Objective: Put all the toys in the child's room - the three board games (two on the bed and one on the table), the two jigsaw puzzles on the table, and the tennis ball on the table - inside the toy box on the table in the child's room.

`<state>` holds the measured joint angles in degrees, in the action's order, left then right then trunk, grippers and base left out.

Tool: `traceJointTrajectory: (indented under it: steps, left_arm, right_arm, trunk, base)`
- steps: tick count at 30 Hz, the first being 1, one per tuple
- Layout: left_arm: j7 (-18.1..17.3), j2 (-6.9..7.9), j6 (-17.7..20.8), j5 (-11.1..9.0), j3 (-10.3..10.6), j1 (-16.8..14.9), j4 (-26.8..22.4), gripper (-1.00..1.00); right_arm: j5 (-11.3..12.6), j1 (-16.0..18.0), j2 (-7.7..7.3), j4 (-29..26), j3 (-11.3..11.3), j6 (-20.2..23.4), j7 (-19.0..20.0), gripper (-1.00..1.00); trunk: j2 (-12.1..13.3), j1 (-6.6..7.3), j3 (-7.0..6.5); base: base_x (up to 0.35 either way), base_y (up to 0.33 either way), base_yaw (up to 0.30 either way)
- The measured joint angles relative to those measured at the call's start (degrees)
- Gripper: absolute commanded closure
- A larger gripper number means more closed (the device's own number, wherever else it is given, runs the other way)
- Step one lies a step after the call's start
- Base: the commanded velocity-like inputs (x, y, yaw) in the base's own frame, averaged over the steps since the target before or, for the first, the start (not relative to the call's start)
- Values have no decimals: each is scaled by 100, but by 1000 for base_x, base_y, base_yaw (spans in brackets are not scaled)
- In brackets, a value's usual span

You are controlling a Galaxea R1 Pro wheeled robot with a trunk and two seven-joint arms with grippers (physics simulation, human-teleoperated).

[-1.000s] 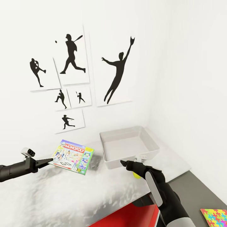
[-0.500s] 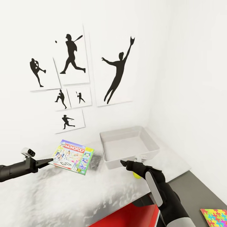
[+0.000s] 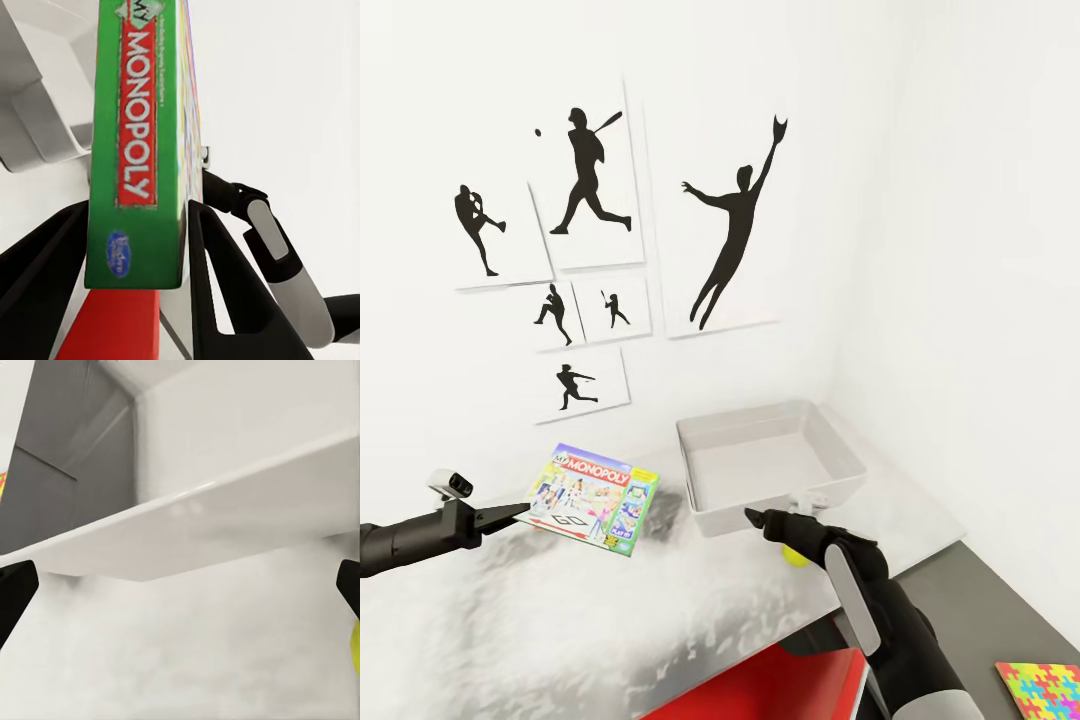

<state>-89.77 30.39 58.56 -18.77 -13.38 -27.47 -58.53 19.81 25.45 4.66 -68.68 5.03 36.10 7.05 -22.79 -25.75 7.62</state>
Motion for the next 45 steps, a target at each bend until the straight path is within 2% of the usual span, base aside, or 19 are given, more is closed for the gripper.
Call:
traceJointTrajectory:
  steps: [9, 19, 24, 29, 32, 38, 45]
  left_arm:
    - [0, -62, -1, 5, 5, 0, 0, 100]
    - [0, -62, -3, 6, 9, 0, 0, 100]
    - [0, -61, -3, 6, 9, 0, 0, 100]
    - [0, -62, -3, 6, 9, 0, 0, 100]
    - [0, -62, -6, 6, 9, 0, 0, 100]
    - [0, -67, -9, 6, 9, 0, 0, 100]
    - [0, -66, -10, 6, 8, 0, 0, 100]
  right_arm:
    - [8, 0, -20, 0, -23, 6, 20, -100]
    - [10, 7, -35, -4, -108, 12, 169, -100]
    - [19, 15, -43, -8, -424, 25, 276, -100]
    - [0, 22, -50, -8, -865, 29, 859, -100]
    - [-6, 24, -51, -8, -1014, 34, 1053, -100]
    - [-6, 25, -68, -2, -1151, 51, 1182, -100]
    - [-6, 25, -68, -1, -1167, 35, 1196, -100]
  trunk:
    - [0, 0, 0]
    - [0, 0, 0]
    - [0, 0, 0]
    - [0, 0, 0]
    - [0, 0, 0]
    - [0, 0, 0]
    - [0, 0, 0]
  base:
    - [0, 0, 0]
    - [0, 0, 0]
    - [0, 0, 0]
    - [0, 0, 0]
    - [0, 0, 0]
    - [0, 0, 0]
    - [0, 0, 0]
